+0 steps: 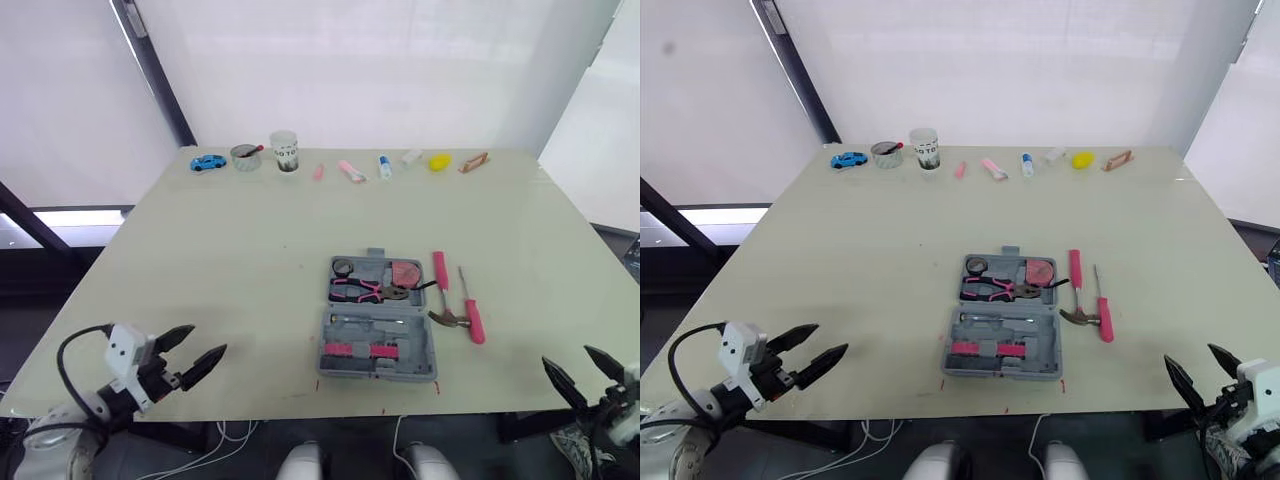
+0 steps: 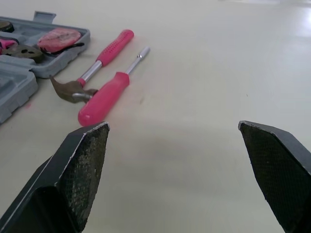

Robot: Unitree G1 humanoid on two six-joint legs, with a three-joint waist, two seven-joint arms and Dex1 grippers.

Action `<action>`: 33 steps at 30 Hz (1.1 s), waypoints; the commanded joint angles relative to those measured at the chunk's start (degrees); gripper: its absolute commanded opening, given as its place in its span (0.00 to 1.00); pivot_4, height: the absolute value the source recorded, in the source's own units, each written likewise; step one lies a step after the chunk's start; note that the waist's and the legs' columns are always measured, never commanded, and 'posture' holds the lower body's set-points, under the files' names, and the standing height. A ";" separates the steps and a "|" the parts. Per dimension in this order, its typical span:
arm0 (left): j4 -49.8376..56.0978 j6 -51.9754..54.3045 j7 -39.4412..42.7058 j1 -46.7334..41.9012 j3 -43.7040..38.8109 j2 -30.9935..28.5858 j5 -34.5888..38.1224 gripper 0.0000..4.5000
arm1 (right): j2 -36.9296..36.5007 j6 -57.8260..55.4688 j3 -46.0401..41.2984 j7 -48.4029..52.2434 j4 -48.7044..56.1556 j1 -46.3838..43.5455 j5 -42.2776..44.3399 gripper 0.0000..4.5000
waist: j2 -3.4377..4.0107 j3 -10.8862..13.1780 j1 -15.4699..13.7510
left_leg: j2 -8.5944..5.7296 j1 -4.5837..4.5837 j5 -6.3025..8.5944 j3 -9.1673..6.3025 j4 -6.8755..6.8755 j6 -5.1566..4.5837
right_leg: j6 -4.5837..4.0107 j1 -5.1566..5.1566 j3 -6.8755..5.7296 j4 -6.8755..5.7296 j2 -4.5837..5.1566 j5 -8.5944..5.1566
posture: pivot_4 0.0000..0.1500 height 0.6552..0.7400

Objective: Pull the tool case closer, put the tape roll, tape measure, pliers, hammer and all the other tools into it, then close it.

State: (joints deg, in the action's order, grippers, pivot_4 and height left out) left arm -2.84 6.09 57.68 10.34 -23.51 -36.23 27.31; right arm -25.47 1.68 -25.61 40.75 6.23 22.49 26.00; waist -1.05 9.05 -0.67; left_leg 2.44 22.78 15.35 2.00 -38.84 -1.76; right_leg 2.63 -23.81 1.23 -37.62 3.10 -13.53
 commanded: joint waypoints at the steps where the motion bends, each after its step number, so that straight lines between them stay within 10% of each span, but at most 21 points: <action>1: 3.61 -0.33 3.12 -2.91 2.34 -2.36 0.77 0.99 | -0.60 -2.43 3.16 -3.51 6.51 -2.74 -2.46 1.00 | 0.04 0.02 0.08 | 0.00 0.00 0.00 0.01 0.01 0.00 | 0.00 0.00 0.01 0.00 -0.03 0.00 | 1.00 1.00; 23: 9.08 6.02 15.66 -25.99 18.67 -7.93 1.70 0.99 | 8.39 -35.21 22.47 -27.88 7.91 -30.60 -13.91 1.00 | -0.04 0.10 0.58 | -0.20 0.08 -0.01 0.31 0.11 -0.02 | 0.00 -0.02 0.06 0.01 -0.33 0.02 | 1.00 1.00; 28: 9.42 7.33 17.53 -29.01 19.92 -8.51 2.26 1.00 | 11.41 -35.11 22.83 -30.48 5.59 -32.19 -15.22 0.49 | -0.06 0.10 1.15 | -0.21 0.11 -0.01 0.31 0.11 -0.02 | 0.08 -0.02 0.07 0.05 -0.33 0.05 | 1.00 1.00; 33: 8.98 8.07 19.88 -31.06 20.91 -9.01 2.22 1.00 | 13.83 -35.77 22.56 -32.31 3.09 -33.46 -15.65 0.49 | -0.05 0.10 1.59 | -0.21 0.09 -0.01 0.28 0.17 -0.02 | 0.14 -0.03 0.06 0.04 -0.35 0.08 | 1.00 1.00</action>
State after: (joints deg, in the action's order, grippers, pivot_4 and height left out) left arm 5.06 14.30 76.53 -19.93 -2.42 -44.53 28.87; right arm -12.16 -33.85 -2.21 9.40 8.66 -9.84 10.37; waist -1.10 9.16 0.93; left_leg 2.23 22.87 15.34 2.28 -38.67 -1.78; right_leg 2.76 -23.84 1.30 -37.59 2.74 -13.45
